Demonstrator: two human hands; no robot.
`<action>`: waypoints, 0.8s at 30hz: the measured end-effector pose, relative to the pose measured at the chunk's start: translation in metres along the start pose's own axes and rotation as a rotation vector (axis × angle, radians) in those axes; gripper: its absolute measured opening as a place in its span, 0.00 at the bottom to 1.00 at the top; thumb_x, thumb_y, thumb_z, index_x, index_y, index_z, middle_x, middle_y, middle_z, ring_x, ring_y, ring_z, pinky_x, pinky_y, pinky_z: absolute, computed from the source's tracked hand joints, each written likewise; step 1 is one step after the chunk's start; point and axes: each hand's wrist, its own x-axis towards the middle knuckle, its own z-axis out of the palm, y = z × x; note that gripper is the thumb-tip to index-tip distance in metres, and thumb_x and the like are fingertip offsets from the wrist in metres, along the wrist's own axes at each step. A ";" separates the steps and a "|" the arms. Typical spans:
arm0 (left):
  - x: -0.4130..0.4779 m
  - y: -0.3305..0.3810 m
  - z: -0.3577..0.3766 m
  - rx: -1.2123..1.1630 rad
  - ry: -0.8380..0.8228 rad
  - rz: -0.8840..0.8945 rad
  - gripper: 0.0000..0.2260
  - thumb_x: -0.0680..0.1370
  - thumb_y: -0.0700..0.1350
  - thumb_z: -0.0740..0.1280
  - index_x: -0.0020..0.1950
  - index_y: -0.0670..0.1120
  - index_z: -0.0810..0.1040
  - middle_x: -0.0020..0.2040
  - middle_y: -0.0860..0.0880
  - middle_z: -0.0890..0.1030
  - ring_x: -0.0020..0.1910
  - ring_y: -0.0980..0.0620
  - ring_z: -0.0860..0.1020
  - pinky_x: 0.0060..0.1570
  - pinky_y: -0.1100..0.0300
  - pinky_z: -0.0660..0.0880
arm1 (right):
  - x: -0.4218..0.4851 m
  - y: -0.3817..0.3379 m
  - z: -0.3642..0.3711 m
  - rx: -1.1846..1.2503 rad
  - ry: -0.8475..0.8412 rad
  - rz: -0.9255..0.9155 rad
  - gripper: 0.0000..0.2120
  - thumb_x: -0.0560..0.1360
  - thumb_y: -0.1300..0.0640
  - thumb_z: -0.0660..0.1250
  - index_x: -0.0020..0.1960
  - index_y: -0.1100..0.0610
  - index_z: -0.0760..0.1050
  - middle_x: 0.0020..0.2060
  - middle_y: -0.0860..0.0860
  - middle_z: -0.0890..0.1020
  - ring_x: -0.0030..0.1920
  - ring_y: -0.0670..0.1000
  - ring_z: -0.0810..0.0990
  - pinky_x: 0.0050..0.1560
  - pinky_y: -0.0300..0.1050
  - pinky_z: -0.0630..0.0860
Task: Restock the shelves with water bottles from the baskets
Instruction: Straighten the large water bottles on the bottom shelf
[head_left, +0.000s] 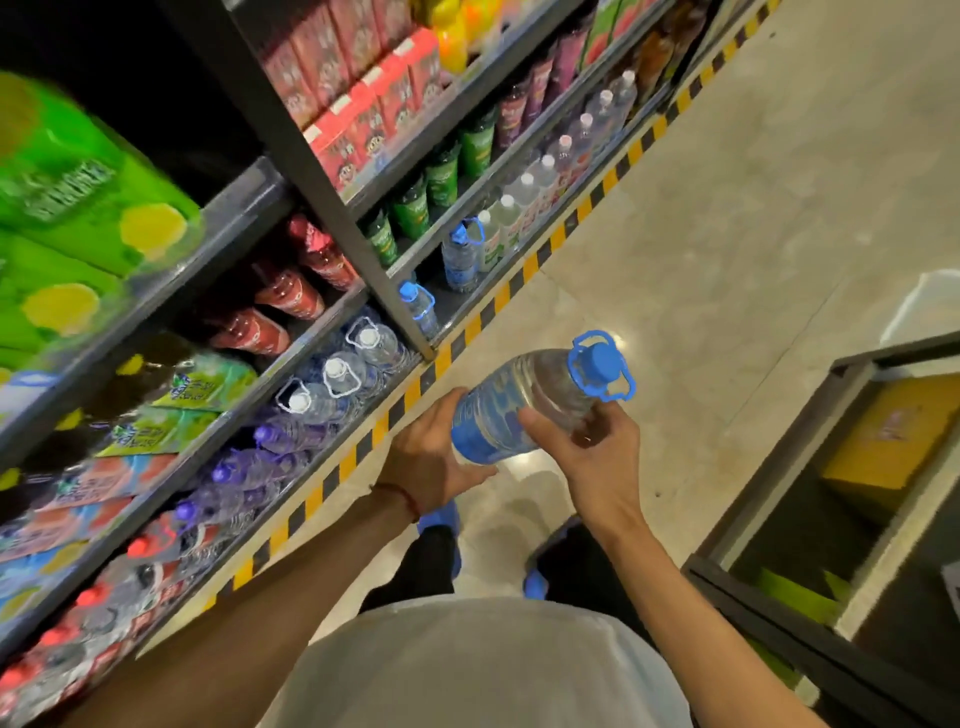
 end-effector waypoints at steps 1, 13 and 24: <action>0.008 0.007 -0.002 -0.017 0.003 -0.022 0.44 0.65 0.52 0.84 0.76 0.48 0.69 0.67 0.51 0.80 0.63 0.51 0.78 0.59 0.60 0.75 | 0.012 -0.007 -0.003 -0.012 -0.014 -0.003 0.23 0.69 0.51 0.83 0.60 0.58 0.83 0.52 0.51 0.88 0.54 0.53 0.87 0.59 0.57 0.83; 0.099 0.124 0.046 -0.146 0.391 -0.362 0.45 0.63 0.66 0.77 0.77 0.57 0.67 0.71 0.54 0.76 0.67 0.50 0.77 0.62 0.55 0.76 | 0.186 -0.102 -0.072 -0.109 -0.565 -0.064 0.22 0.68 0.55 0.82 0.60 0.59 0.83 0.53 0.49 0.89 0.55 0.49 0.87 0.57 0.45 0.82; 0.118 0.145 0.045 -0.268 0.483 -0.432 0.43 0.63 0.60 0.80 0.76 0.57 0.68 0.69 0.56 0.78 0.64 0.49 0.79 0.59 0.53 0.77 | 0.218 -0.132 -0.066 -0.265 -0.656 -0.153 0.23 0.66 0.48 0.84 0.56 0.59 0.84 0.48 0.48 0.88 0.50 0.48 0.87 0.53 0.51 0.83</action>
